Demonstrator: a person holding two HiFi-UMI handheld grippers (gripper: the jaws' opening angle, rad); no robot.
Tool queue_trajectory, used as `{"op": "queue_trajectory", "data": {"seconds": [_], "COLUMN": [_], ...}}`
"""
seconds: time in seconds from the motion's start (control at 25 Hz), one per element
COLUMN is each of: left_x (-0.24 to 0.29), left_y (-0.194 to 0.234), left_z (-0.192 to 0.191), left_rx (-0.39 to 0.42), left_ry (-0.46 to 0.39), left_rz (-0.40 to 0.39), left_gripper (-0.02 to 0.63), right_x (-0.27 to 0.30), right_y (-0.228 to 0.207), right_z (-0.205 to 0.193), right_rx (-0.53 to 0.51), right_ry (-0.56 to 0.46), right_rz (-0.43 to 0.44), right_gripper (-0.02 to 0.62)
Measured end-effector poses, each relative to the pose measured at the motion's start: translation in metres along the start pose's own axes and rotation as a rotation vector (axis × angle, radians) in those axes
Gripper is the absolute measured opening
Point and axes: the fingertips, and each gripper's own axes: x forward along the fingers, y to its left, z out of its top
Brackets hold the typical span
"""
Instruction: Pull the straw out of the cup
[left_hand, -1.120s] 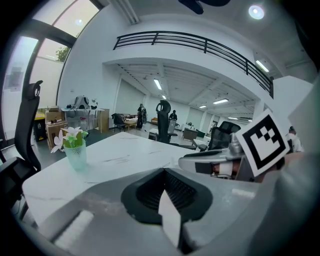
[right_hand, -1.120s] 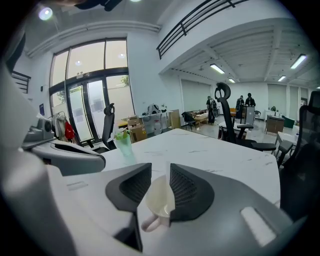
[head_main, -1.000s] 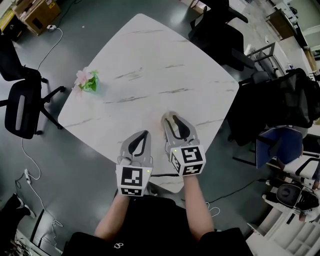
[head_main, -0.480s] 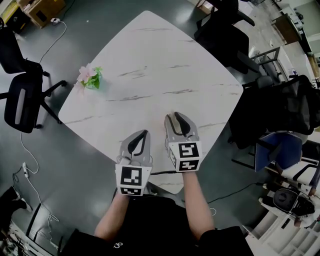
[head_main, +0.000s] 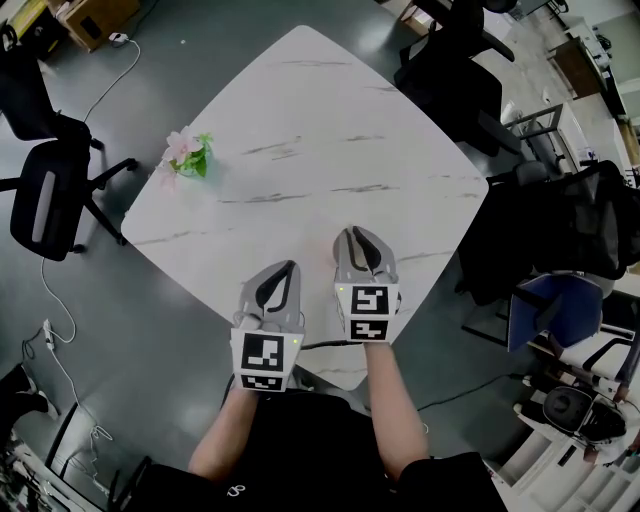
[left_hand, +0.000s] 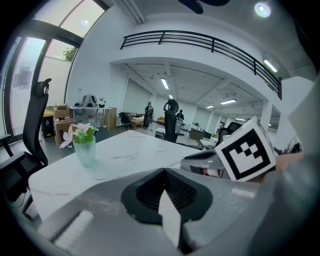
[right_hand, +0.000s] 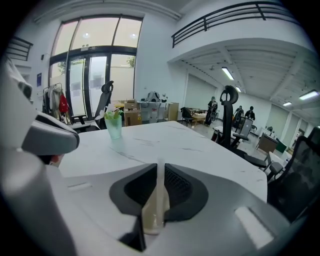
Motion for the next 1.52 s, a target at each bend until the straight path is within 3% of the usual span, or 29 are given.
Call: {"op": "queue_trajectory", "data": {"seconds": [0.24, 0.96, 1.52], "left_x": [-0.006, -0.036, -0.069], "left_y": [-0.002, -0.047, -0.087], "left_z": [0.011, 0.067, 0.098], "left_rx": [0.016, 0.126, 0.173], "left_ry": [-0.017, -0.164, -0.292], "left_rz": [0.007, -0.05, -0.07], "left_gripper": [0.001, 0.001, 0.001], "right_x": [-0.008, -0.149, -0.24], "right_y": [0.0, -0.049, -0.062], "right_z": [0.005, 0.082, 0.083], "right_rx": [0.015, 0.272, 0.362], "right_ry": [-0.019, -0.458, -0.654], "right_rz": [-0.001, -0.079, -0.062], "right_gripper": [0.048, 0.048, 0.048]}}
